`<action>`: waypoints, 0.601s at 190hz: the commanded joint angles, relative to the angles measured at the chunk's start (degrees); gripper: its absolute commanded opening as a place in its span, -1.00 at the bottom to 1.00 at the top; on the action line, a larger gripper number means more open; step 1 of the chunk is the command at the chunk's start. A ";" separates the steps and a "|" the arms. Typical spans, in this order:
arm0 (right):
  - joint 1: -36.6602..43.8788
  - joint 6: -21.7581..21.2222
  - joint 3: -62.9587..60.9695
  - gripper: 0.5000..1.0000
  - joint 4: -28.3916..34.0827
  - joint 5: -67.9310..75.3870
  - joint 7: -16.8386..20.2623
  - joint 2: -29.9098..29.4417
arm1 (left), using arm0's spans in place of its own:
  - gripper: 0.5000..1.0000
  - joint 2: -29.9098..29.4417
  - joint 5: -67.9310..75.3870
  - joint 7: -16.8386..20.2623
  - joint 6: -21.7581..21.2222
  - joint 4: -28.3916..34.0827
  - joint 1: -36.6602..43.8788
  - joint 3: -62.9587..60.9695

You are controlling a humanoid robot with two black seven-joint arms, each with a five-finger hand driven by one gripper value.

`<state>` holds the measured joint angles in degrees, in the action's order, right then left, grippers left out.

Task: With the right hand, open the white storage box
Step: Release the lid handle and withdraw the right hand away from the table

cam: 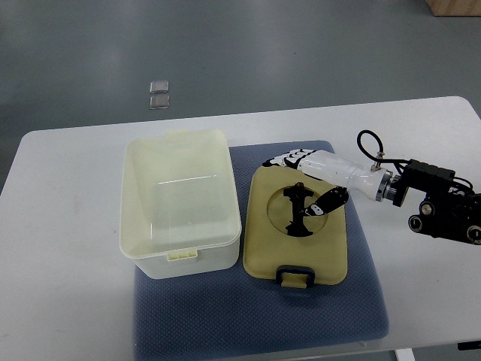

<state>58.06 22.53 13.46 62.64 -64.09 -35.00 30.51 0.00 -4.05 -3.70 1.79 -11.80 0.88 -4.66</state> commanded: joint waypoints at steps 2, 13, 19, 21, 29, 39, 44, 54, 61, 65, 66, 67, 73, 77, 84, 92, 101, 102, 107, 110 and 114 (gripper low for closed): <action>0.65 -0.29 1.22 0.69 0.55 -1.74 0.00 3.93 | 1.00 0.00 0.01 0.01 0.06 0.03 -0.01 0.00; 1.10 -0.73 1.22 0.69 0.73 -2.18 0.00 6.49 | 1.00 0.00 -0.08 0.01 0.06 0.03 -0.01 0.00; 2.15 -1.34 1.22 0.69 0.81 -2.18 0.00 8.07 | 1.00 0.00 -0.08 0.01 -0.03 0.03 -0.01 0.00; 2.59 -1.61 1.30 0.69 0.81 -2.27 0.00 8.60 | 1.00 0.00 -0.08 0.01 0.06 0.03 -0.01 0.00; 4.61 -3.10 1.30 0.69 0.81 -2.27 0.00 10.62 | 1.00 0.00 -0.08 0.01 0.06 0.03 -0.01 0.00; 6.80 -5.65 0.60 0.69 0.81 -2.18 0.00 13.60 | 1.00 0.00 -0.08 0.01 0.06 -0.06 -0.01 0.00; 7.86 -6.71 0.51 0.69 0.81 -2.01 0.00 14.66 | 1.00 0.00 0.01 0.01 -0.03 -0.06 -0.01 0.00; 11.03 -8.99 0.25 0.69 0.81 -1.13 0.00 17.03 | 1.00 0.00 0.01 0.01 0.06 0.03 -0.01 -0.09; 13.66 -10.66 -1.06 0.69 0.81 -0.08 0.00 18.17 | 1.00 0.00 0.01 0.01 0.06 -0.06 -0.01 -0.09; 14.45 -11.53 -2.12 0.69 0.81 0.89 0.00 18.44 | 1.00 0.00 0.01 0.01 0.06 -0.06 -0.01 -0.09; 14.45 -11.54 -2.12 0.69 0.81 0.89 0.00 18.44 | 1.00 0.00 0.01 0.01 0.06 -0.06 -0.01 -0.09; 14.72 -11.97 -2.82 0.69 0.81 1.50 0.00 18.53 | 1.00 0.00 0.01 0.01 0.06 -0.06 -0.01 -0.09; 14.98 -13.47 -5.45 0.69 0.81 3.87 0.00 18.70 | 1.00 0.00 0.01 0.01 0.06 -0.06 -0.01 -0.17; 14.98 -14.61 -7.30 0.69 0.73 5.89 0.00 18.70 | 1.00 0.00 0.01 0.01 0.06 -0.06 -0.01 -0.17; 14.89 -16.46 -10.30 0.69 0.73 9.51 0.00 18.70 | 1.00 0.00 0.01 0.01 0.06 -0.06 -0.01 -0.17; 14.72 -19.10 -14.25 0.69 0.73 14.87 1.69 18.62 | 1.00 0.00 0.01 0.01 0.06 -0.06 -0.01 -0.17; 14.02 -21.38 -18.90 0.69 0.38 22.68 5.29 17.92 | 1.00 0.00 0.01 -0.08 0.06 -0.06 -0.01 -0.17; 14.02 -21.38 -18.91 0.69 0.37 22.69 5.30 17.91 | 1.00 0.00 0.01 -0.08 0.06 -0.06 -0.01 -0.17; 13.14 -21.91 -21.63 0.69 0.11 28.47 7.75 17.12 | 1.00 0.00 0.01 -0.08 0.06 -0.06 -0.01 -0.17; 12.87 -21.91 -22.51 0.69 0.11 30.69 8.55 16.77 | 1.00 0.00 0.01 0.01 0.06 -0.06 -0.01 -0.17; 12.17 -21.91 -24.35 0.69 0.11 34.80 10.21 15.98 | 1.00 0.00 0.01 0.01 0.06 -0.06 -0.01 -0.09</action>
<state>72.42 2.99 -2.18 63.20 -46.21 -31.60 48.80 0.00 -4.03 -3.70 1.84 -11.86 0.89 -4.83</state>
